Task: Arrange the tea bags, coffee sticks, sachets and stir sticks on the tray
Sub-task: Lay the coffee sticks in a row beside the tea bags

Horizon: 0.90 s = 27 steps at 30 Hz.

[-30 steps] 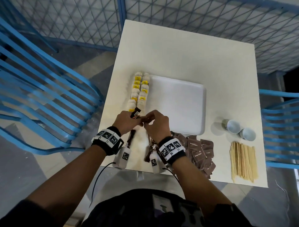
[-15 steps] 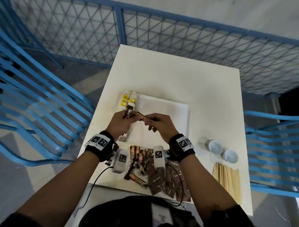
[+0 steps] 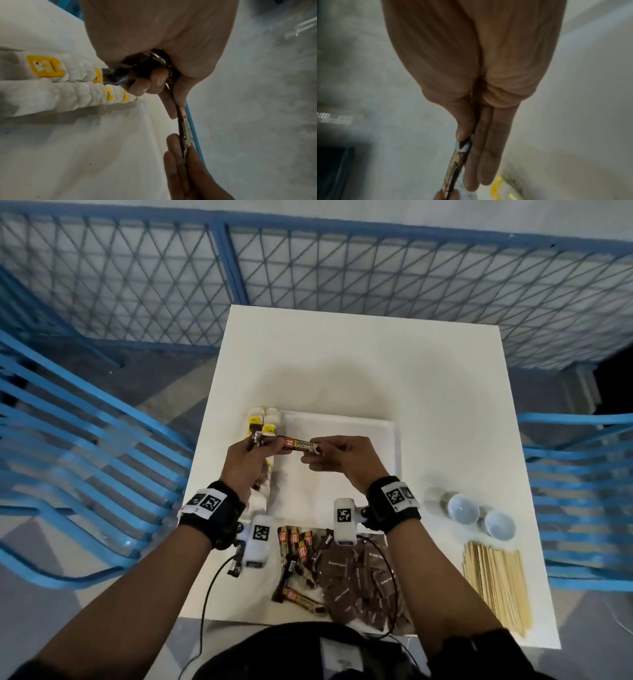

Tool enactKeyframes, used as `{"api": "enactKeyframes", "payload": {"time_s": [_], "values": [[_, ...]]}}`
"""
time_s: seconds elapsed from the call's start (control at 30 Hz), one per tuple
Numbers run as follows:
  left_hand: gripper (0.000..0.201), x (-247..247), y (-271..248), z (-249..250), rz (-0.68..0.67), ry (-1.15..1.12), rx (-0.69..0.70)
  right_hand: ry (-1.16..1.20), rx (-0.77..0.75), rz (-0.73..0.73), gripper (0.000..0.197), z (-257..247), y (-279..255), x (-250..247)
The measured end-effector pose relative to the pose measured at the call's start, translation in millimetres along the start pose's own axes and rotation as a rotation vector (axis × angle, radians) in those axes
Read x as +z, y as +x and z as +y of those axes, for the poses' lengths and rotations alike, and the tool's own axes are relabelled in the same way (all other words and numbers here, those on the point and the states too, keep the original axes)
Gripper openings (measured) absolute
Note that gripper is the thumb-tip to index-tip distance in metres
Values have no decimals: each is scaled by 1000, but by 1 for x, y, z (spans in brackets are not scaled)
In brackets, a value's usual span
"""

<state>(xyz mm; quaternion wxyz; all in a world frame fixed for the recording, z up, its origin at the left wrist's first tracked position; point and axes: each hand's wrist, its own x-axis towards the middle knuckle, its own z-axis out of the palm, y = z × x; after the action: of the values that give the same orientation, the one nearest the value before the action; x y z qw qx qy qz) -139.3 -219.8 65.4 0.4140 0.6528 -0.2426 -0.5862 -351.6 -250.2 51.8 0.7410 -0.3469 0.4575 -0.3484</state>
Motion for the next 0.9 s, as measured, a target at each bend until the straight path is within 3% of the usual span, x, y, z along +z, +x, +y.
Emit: {"api": "enactKeyframes", "payload": {"time_s": [0.07, 0.17, 0.23, 0.33, 0.4, 0.6, 0.77, 0.9], "values": [[7, -2, 7, -2, 25, 11, -10, -208, -35, 76, 22, 0, 8, 2], [7, -6, 16, -3, 68, 32, -22, -737, -177, 193, 30, 6, 18, 7], [6, -12, 24, -5, 78, 33, -36, -889, -269, 187, 37, 12, 22, 14], [6, -18, 33, -5, 43, 7, -52, -1037, -352, 140, 27, 18, 34, 22], [9, -21, 40, -3, 25, -2, -61, -1082, -366, 136, 18, 19, 44, 26], [23, -36, 59, -3, 11, 133, -21, -1003, -249, 281, 25, 15, 80, 16], [23, -51, 65, -4, 1, 197, -47, -1103, -90, 329, 23, 31, 105, 6], [25, -62, 67, -6, -13, 231, -41, -1267, -83, 324, 30, 41, 109, 4]]}}
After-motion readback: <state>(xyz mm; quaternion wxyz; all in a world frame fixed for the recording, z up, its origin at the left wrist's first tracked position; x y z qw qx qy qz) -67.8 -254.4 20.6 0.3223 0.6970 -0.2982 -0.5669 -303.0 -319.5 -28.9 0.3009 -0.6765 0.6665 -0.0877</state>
